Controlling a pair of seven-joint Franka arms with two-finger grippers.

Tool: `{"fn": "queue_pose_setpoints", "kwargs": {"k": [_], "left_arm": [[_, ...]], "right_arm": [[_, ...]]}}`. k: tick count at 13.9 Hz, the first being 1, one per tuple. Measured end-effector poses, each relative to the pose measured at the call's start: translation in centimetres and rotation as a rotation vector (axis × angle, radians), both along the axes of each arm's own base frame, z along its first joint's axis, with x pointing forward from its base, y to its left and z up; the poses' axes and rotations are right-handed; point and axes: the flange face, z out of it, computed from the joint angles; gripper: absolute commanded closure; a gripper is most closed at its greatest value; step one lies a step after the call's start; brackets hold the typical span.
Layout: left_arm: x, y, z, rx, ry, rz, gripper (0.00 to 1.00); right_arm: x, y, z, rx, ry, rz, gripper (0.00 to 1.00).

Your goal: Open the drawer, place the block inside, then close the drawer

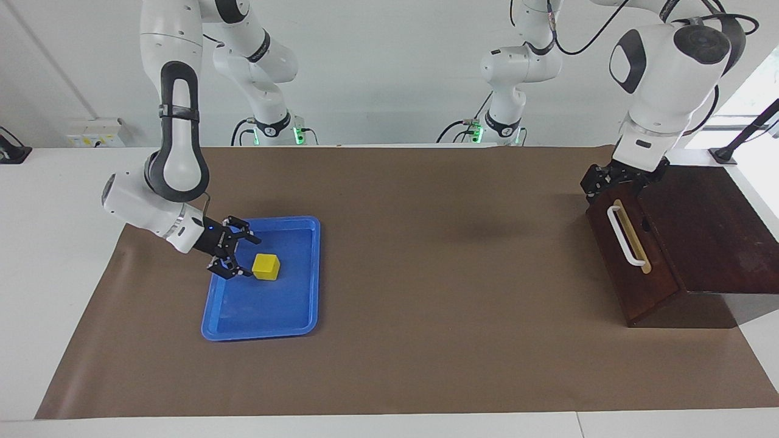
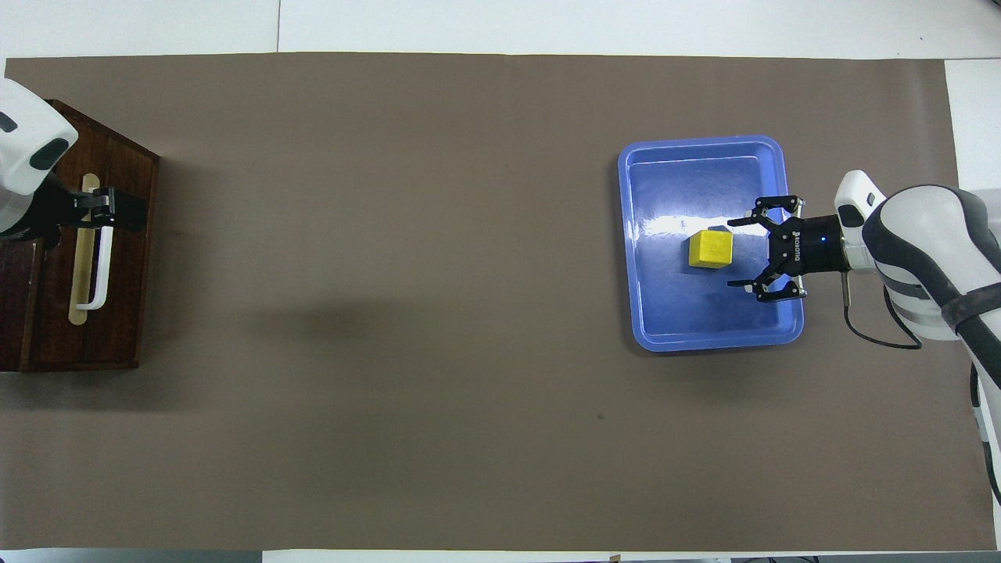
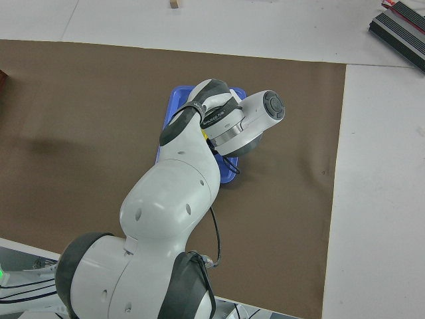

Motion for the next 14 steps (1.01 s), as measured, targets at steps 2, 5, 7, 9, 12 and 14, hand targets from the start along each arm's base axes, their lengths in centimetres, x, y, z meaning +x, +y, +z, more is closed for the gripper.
{"fn": "queue_pose_setpoints", "kwargs": {"k": [2,5,7,9,12,14], "left_arm": [[0.4,0.3,-3.3,0.074,-0.019,-0.046,0.00],[1.1,0.6,-8.4,0.142,-0.026,-0.114,0.00],[1.4,0.9,-10.7,0.169,-0.020,-0.145,0.00],[1.6,1.4,-11.8,0.215,-0.018,-0.174,0.00],[1.5,2.2,-12.5,0.224,-0.022,-0.180,0.00],[1.1,2.5,-13.7,0.215,-0.027,-0.187,0.00]], "right_arm": [[0.0,0.1,-0.9,0.012,-0.002,0.005,0.00],[0.0,0.1,-1.4,0.013,0.000,0.011,0.00],[0.1,0.2,-1.4,0.013,0.000,0.012,0.20],[0.1,0.3,-1.3,0.013,-0.001,0.014,0.60],[0.2,0.3,-1.3,0.009,-0.013,0.020,1.00],[0.4,0.5,-1.1,0.005,-0.025,0.029,1.00]]}}
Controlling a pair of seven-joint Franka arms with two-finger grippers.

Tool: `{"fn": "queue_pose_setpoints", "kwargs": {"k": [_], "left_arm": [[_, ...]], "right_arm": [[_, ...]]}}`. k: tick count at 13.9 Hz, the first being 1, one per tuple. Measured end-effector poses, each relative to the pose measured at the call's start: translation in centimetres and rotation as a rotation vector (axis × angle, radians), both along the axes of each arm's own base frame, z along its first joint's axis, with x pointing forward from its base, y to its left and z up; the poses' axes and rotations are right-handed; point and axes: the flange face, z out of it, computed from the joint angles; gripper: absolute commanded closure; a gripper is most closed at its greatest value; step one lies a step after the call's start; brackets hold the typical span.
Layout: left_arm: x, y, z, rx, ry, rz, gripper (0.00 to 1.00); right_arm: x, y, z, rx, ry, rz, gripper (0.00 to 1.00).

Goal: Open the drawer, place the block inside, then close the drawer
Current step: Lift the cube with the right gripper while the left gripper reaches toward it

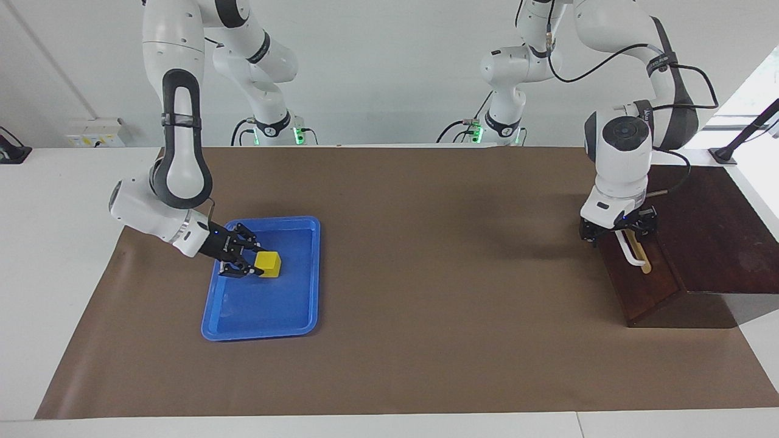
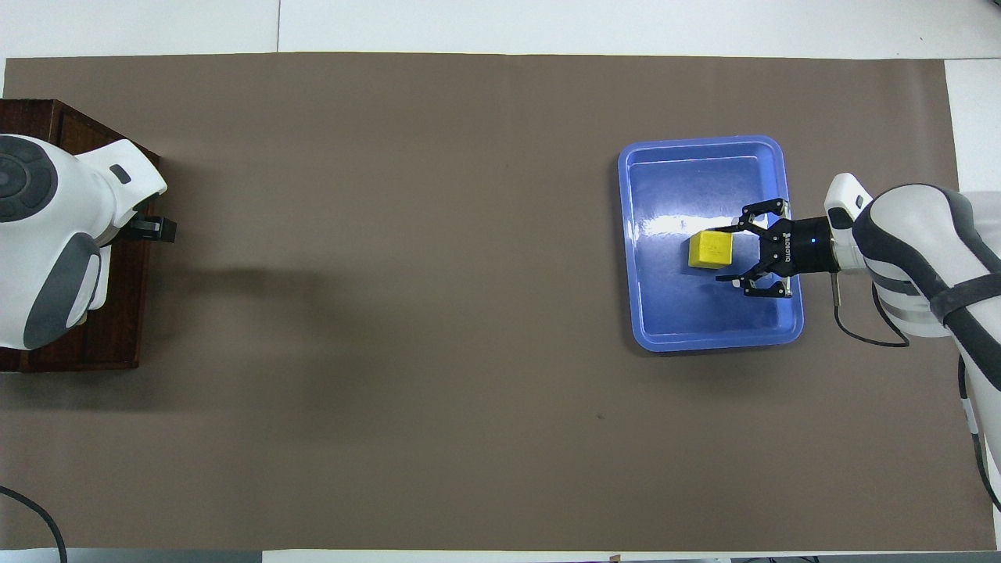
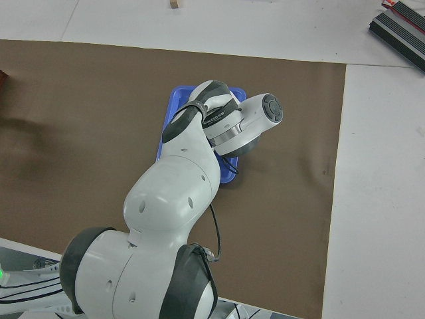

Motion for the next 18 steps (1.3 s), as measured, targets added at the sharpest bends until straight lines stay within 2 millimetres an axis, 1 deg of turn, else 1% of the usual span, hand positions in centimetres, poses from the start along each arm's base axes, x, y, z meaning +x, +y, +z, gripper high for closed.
{"fn": "queue_pose_setpoints", "kwargs": {"k": [3,5,6,7,8,10,11,12,14,16,18], "left_arm": [[-0.7,0.0,-1.6,-0.009,0.011,-0.010,0.00],[-0.8,-0.7,-2.1,-0.011,0.016,-0.025,0.00],[-0.8,-1.7,-2.1,-0.012,0.014,-0.040,0.00],[-0.9,-3.2,-2.1,-0.014,0.009,-0.053,0.00],[-1.1,-5.3,-2.1,-0.019,0.000,-0.060,0.00],[-1.7,-9.6,-2.1,-0.038,-0.015,-0.069,0.00],[-2.0,-11.1,-2.2,-0.049,-0.017,-0.068,0.00],[-2.3,-12.2,-2.2,-0.055,-0.015,-0.067,0.00],[-2.7,-13.3,-2.3,-0.059,-0.009,-0.066,0.00],[-2.9,-13.9,-2.3,-0.071,-0.004,-0.064,0.00],[-2.9,-13.9,-2.3,-0.079,-0.002,-0.056,0.00]], "right_arm": [[0.6,0.9,0.6,-0.002,-0.017,0.018,1.00],[1.2,1.2,1.4,-0.003,-0.035,0.022,1.00],[1.5,1.3,1.9,0.000,-0.037,0.021,1.00],[1.8,1.6,2.4,0.010,-0.029,0.021,1.00],[2.2,2.2,3.2,0.025,-0.014,0.020,1.00],[2.8,3.4,5.3,0.051,0.016,0.011,1.00],[2.9,4.3,6.5,0.058,0.024,0.009,1.00],[2.9,5.6,8.0,0.062,0.028,0.010,1.00],[2.5,9.3,11.0,0.067,0.057,0.002,1.00],[1.8,13.4,13.3,0.068,0.083,0.005,1.00],[1.4,17.3,14.9,0.068,0.096,0.023,1.00]]}}
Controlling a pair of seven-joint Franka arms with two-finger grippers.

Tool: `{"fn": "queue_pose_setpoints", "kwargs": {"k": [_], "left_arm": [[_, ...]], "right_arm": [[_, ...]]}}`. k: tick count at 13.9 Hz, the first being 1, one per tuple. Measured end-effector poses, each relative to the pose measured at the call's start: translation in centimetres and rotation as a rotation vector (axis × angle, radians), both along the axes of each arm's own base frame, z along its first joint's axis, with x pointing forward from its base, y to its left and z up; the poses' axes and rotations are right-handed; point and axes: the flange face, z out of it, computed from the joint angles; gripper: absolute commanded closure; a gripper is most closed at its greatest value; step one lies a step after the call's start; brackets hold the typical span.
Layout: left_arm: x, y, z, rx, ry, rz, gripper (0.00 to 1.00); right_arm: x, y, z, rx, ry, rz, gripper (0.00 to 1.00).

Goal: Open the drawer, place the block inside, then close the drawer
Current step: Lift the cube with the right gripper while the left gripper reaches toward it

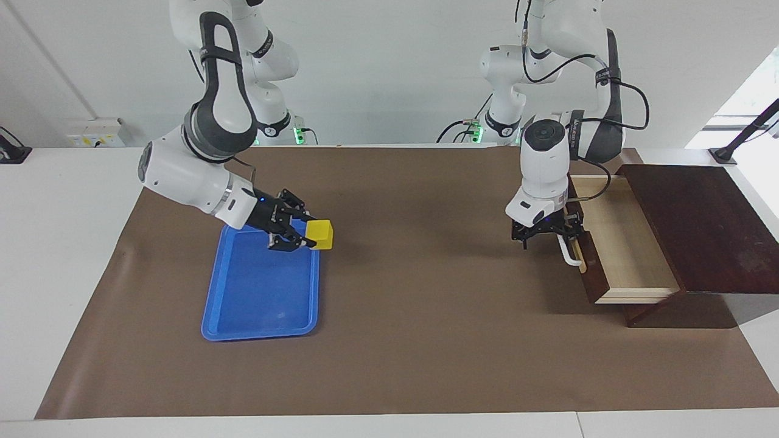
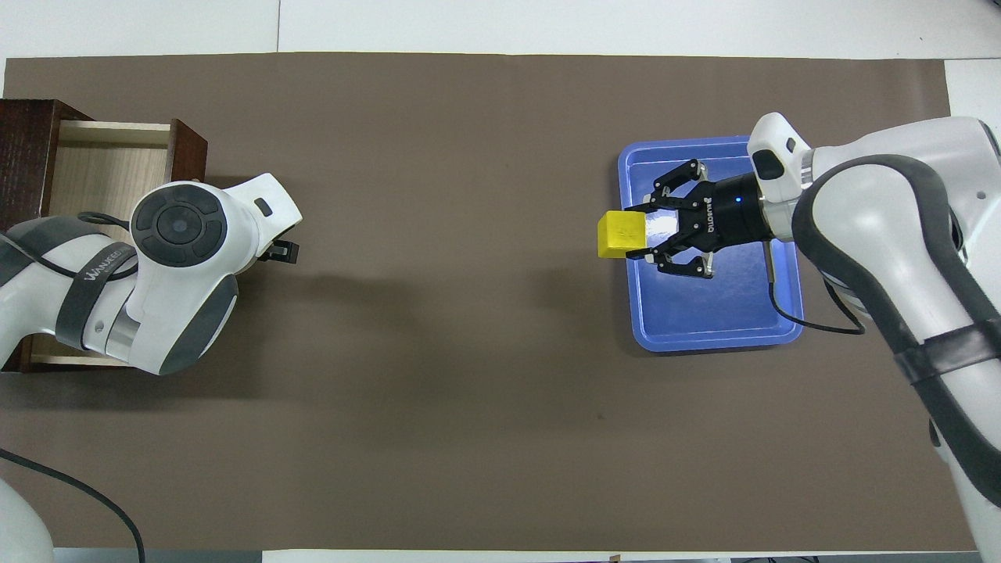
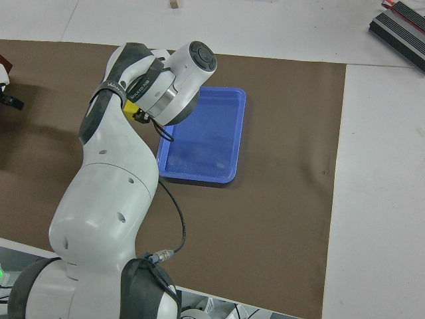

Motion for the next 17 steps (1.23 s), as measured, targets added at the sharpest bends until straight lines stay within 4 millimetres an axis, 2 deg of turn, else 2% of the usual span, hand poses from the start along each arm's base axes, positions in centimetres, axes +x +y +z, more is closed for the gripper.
{"fn": "queue_pose_setpoints", "kwargs": {"k": [2,3,7,9,13,15,17], "left_arm": [[0.1,0.0,0.4,-0.008,0.008,0.017,0.00],[0.3,-0.2,1.2,-0.016,0.023,0.041,0.00],[1.6,-1.3,8.0,-0.082,0.094,0.199,0.00],[1.6,-1.6,10.1,-0.118,0.095,0.353,0.00],[1.0,-3.5,10.2,-0.238,0.049,0.871,0.00],[0.6,-5.8,10.7,-0.287,0.010,1.110,0.00],[-0.3,-8.6,11.1,-0.308,-0.023,1.278,0.00]], "right_arm": [[-0.3,3.9,1.4,-0.001,0.009,0.013,1.00],[-0.5,5.8,1.9,-0.004,0.011,0.007,1.00],[-1.8,12.2,3.1,-0.023,-0.006,-0.010,1.00],[-2.4,14.3,3.5,-0.044,-0.024,0.002,1.00],[-3.5,18.3,4.0,-0.074,-0.094,0.029,1.00],[-4.2,20.3,4.1,-0.075,-0.098,0.020,1.00],[-4.7,21.5,4.1,-0.075,-0.096,0.007,1.00]]}}
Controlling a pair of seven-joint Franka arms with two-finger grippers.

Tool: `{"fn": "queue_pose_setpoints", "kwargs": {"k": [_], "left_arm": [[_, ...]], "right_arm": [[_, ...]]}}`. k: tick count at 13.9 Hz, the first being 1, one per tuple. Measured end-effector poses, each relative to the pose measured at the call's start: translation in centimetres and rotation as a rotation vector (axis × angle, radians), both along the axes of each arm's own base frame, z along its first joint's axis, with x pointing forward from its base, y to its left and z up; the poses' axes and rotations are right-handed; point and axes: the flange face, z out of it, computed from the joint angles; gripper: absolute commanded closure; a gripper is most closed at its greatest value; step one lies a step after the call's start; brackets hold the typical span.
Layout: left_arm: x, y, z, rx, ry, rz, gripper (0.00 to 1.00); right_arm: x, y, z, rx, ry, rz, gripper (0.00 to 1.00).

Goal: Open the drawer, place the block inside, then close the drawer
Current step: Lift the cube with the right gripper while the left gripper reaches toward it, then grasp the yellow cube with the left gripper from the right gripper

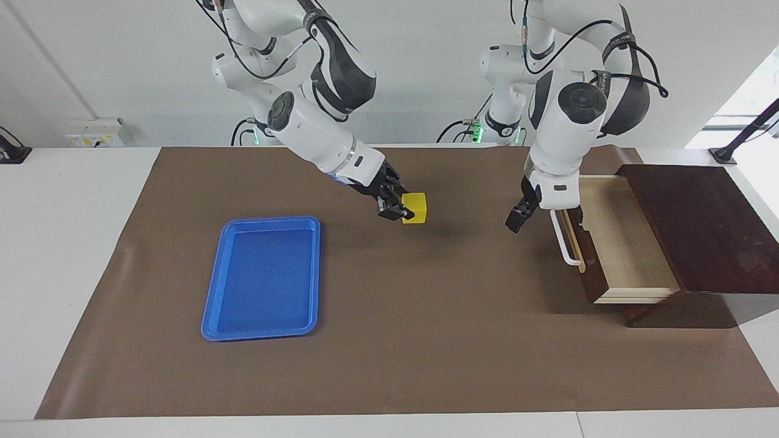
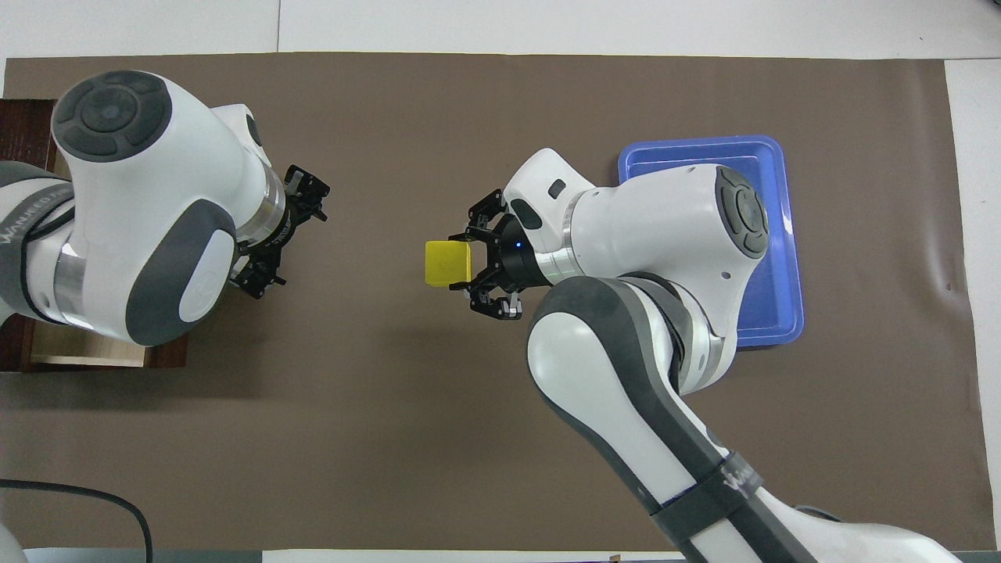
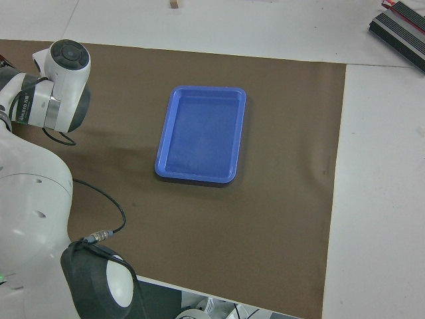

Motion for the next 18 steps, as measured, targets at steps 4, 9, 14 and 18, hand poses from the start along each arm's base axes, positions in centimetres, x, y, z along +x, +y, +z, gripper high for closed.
{"fn": "queue_pose_setpoints", "kwargs": {"k": [4,9,14,18], "left_arm": [[-1.4,-4.3,0.5,-0.017,-0.047,0.239,0.00],[-2.7,-8.5,1.6,-0.082,-0.097,0.356,0.00],[-2.8,-9.7,3.1,-0.134,-0.109,0.373,0.01],[-3.1,-10.5,2.3,-0.125,-0.099,0.359,0.07]], "right_arm": [[-0.2,0.7,0.5,0.006,-0.005,-0.001,1.00],[-0.7,1.7,0.7,0.007,-0.006,0.013,1.00],[-0.5,1.6,0.5,0.007,-0.003,-0.008,1.00],[-0.2,1.1,0.2,-0.002,-0.003,-0.015,1.00]]}}
